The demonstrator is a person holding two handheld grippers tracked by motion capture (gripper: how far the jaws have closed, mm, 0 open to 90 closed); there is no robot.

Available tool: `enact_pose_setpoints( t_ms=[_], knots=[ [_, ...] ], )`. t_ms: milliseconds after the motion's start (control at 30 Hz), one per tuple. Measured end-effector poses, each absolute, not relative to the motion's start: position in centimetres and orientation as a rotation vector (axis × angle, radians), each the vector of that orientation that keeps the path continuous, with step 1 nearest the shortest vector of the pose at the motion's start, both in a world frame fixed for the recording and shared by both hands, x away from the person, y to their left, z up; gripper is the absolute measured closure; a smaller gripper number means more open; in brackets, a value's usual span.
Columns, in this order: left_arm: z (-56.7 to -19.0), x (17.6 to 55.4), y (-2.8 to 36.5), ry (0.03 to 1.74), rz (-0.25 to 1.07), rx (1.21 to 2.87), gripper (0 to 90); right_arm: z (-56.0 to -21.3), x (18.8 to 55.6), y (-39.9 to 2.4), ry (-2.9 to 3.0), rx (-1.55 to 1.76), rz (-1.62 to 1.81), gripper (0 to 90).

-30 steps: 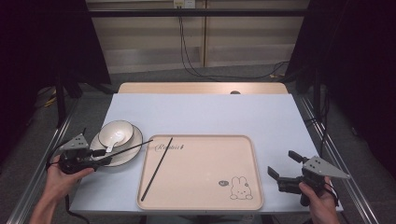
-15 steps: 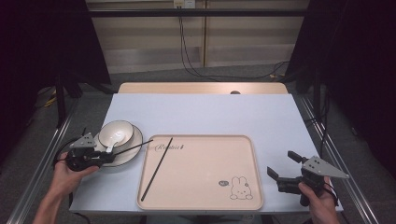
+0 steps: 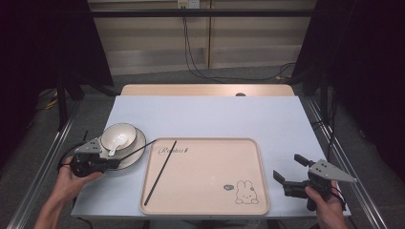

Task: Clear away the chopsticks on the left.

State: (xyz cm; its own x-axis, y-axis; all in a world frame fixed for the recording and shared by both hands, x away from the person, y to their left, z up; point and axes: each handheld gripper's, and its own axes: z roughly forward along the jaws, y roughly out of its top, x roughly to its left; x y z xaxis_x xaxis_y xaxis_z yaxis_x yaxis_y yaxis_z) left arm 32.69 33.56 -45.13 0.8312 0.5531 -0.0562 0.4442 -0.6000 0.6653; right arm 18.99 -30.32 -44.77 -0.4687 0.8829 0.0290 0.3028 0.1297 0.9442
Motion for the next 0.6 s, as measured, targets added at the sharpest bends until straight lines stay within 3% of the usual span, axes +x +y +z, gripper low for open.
enact_pose_setpoints(
  t_ms=[600],
  knots=[
    [-42.4, 29.3, 33.5, 0.898, 0.177, 2.128, 85.7, -44.7, 19.0, -30.2, 1.852, 1.134, 1.343, 3.0]
  ],
)
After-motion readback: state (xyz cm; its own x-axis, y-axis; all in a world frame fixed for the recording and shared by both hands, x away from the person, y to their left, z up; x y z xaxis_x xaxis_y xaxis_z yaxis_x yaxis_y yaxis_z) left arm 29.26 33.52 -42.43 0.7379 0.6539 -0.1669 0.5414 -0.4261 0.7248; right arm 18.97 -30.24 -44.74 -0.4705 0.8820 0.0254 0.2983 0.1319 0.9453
